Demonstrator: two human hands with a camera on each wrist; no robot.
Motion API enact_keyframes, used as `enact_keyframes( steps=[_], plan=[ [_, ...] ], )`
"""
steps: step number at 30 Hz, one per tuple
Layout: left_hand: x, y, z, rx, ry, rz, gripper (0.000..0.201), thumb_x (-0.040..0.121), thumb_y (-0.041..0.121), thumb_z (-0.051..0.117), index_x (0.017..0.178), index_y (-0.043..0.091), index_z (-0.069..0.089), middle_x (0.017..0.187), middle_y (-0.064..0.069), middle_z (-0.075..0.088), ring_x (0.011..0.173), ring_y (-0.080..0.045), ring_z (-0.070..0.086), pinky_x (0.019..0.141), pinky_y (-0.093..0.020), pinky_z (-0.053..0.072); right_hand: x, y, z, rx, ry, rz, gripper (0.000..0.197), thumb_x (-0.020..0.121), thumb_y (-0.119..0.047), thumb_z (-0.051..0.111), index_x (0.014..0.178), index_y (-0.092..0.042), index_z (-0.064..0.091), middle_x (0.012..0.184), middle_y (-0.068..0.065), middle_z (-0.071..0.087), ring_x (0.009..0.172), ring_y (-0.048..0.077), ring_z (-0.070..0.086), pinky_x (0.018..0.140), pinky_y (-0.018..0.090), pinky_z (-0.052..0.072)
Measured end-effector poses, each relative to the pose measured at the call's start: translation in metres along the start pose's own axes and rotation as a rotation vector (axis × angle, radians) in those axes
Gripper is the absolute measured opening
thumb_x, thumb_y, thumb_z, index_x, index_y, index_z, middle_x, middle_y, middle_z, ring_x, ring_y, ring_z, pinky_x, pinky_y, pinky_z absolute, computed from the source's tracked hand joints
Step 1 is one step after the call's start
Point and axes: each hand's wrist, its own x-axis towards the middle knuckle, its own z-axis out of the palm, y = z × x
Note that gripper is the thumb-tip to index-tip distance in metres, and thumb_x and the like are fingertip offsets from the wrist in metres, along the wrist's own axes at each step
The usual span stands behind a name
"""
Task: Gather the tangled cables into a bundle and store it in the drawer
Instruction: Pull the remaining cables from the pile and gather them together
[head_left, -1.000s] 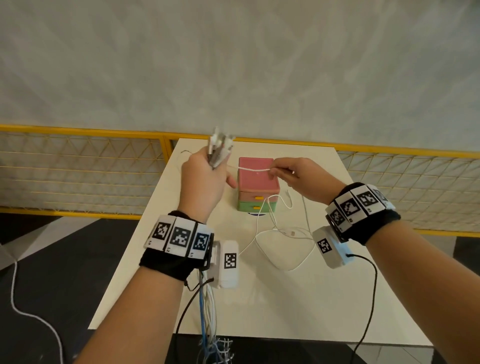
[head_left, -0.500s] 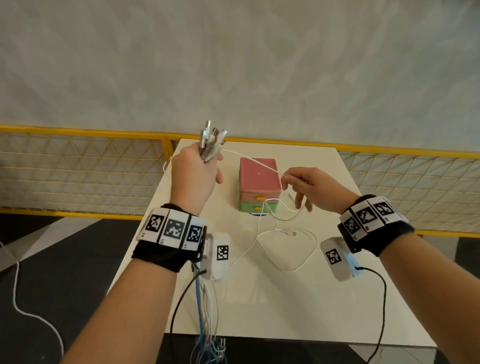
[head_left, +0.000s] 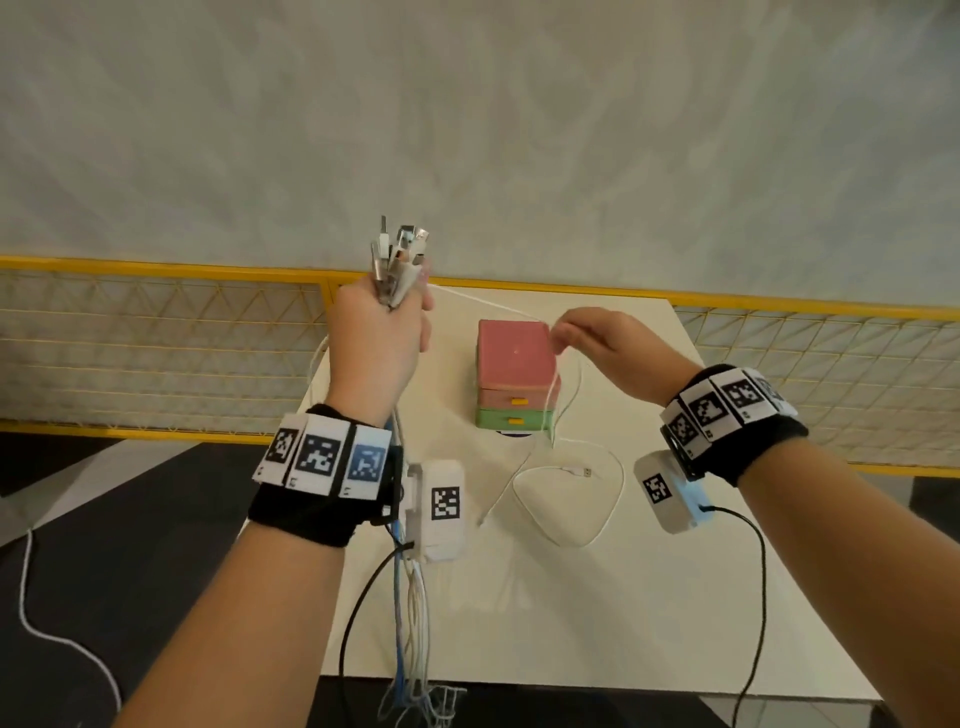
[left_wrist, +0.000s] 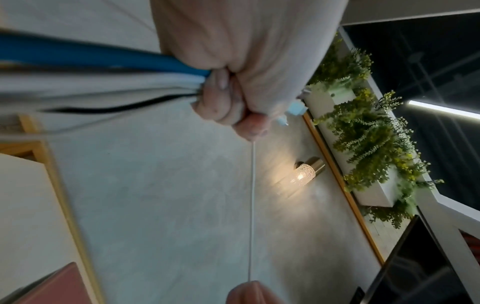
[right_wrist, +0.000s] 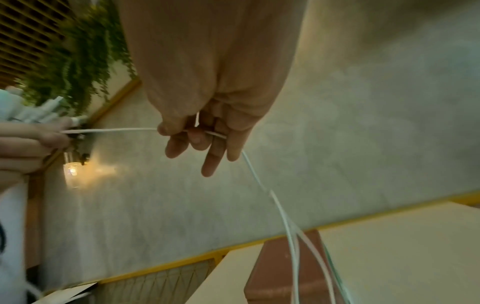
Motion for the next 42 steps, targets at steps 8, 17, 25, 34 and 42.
enact_keyframes(
  steps=[8,17,25,34,42],
  plan=[
    [-0.011,0.0,0.029,0.214,-0.393,0.068,0.021,0.098,0.03,0.056,0.078,0.026,0.062,0.052,0.007,0.059,0.042,-0.001,0.051,0.048,-0.015,0.038,0.023,-0.032,0.002,-0.014,-0.012,-0.228,0.025,0.1,-0.02,0.042,0.09,-0.008,0.062,0.083,0.001,0.059,0.077,0.012,0.05,0.071,0.02,0.038],
    [-0.006,-0.003,0.004,-0.029,-0.038,0.082,0.036,0.098,0.028,0.057,0.063,0.022,0.053,0.037,0.006,0.046,0.036,-0.006,0.042,0.042,-0.016,0.036,0.019,0.019,0.005,-0.024,-0.072,0.033,0.031,0.103,-0.025,0.032,0.087,-0.013,0.056,0.072,-0.011,0.046,0.068,0.002,0.044,0.065,0.018,0.033],
    [-0.008,-0.007,0.019,0.042,-0.083,0.188,0.059,0.096,0.007,0.052,0.148,0.032,0.038,0.082,0.013,0.069,0.054,-0.013,0.065,0.067,-0.01,0.049,0.031,0.003,0.018,-0.007,-0.098,-0.039,0.028,0.102,-0.023,0.035,0.092,-0.012,0.058,0.081,-0.012,0.056,0.074,-0.007,0.05,0.068,0.004,0.035],
    [-0.018,-0.011,0.033,-0.045,-0.147,0.185,0.058,0.095,0.005,0.049,0.148,0.03,0.041,0.068,0.019,0.059,0.058,-0.017,0.059,0.068,-0.014,0.049,0.041,0.006,0.016,-0.129,0.086,0.209,0.026,0.095,-0.018,0.047,0.091,-0.016,0.072,0.079,-0.003,0.065,0.078,0.021,0.062,0.066,0.029,0.043],
    [-0.007,-0.029,0.043,0.167,-0.399,-0.033,0.026,0.097,0.035,0.056,0.082,0.017,0.069,0.054,0.003,0.059,0.052,-0.014,0.05,0.052,-0.025,0.038,0.032,-0.031,0.019,-0.05,0.171,-0.222,0.014,0.09,-0.006,0.056,0.08,-0.004,0.066,0.077,0.01,0.062,0.071,0.018,0.053,0.067,0.027,0.039]
  ],
)
